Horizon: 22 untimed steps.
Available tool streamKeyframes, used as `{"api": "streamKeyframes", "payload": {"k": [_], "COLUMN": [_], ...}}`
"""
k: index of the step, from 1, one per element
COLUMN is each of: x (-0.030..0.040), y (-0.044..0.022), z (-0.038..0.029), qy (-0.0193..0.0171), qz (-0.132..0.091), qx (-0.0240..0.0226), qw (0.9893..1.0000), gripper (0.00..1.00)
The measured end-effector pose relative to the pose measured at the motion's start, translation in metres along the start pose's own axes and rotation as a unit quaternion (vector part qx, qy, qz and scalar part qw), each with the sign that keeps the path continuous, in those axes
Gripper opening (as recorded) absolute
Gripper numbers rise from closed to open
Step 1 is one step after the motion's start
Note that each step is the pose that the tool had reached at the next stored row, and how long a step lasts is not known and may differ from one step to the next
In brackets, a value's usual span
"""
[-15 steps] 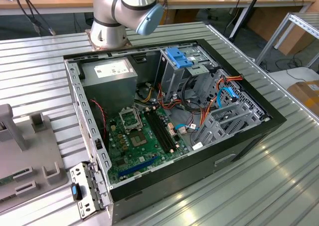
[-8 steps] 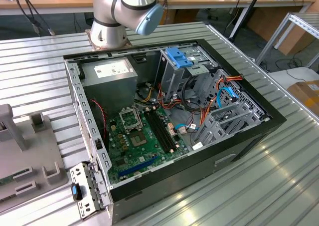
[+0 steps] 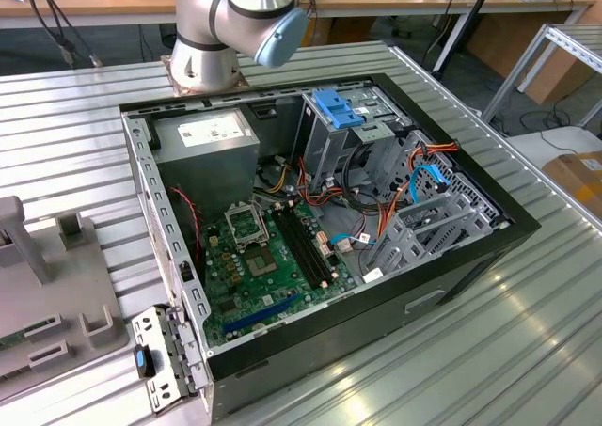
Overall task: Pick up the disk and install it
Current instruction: 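Reach for the disk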
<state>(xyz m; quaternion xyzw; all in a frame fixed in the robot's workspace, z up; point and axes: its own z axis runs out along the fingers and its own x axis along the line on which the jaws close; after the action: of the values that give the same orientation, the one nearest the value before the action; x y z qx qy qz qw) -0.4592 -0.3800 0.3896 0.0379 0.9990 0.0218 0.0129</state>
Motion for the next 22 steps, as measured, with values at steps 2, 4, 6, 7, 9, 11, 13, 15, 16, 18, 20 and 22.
{"api": "streamKeyframes", "payload": {"k": [2,4,6,7,9,11,13,15,16,18,20,22], "x": [0.0002,0.0006,0.0011,0.0012,0.0014,0.0014,0.0014,0.0015,0.0014,0.0015,0.0045,0.0060], "y": [0.0032,0.0071,0.0134,0.0147,0.0169,0.0171,0.0173,0.0173,0.0172,0.0172,0.0170,0.0167], "z": [0.0006,0.0013,0.0028,0.0031,0.0036,0.0037,0.0037,0.0038,0.0038,0.0039,0.0046,0.0069], "qy": [0.0001,0.0002,0.0001,0.0002,0.0002,0.0002,0.0004,0.0042,0.0044,0.0044,0.0045,0.0044], "qz": [0.000,0.000,0.000,0.000,0.000,0.000,0.000,0.000,0.000,0.000,-0.001,-0.001], "qx": [0.0000,0.0000,-0.0001,-0.0001,-0.0001,-0.0001,-0.0001,0.0003,0.0002,0.0002,-0.0011,-0.0012], "qw": [1.0000,1.0000,1.0000,1.0000,1.0000,1.0000,1.0000,1.0000,1.0000,1.0000,1.0000,1.0000], "gripper": [0.11,0.11,0.11,0.11,0.11,0.11,0.11,0.11,0.11,0.11,0.11,0.11]}}
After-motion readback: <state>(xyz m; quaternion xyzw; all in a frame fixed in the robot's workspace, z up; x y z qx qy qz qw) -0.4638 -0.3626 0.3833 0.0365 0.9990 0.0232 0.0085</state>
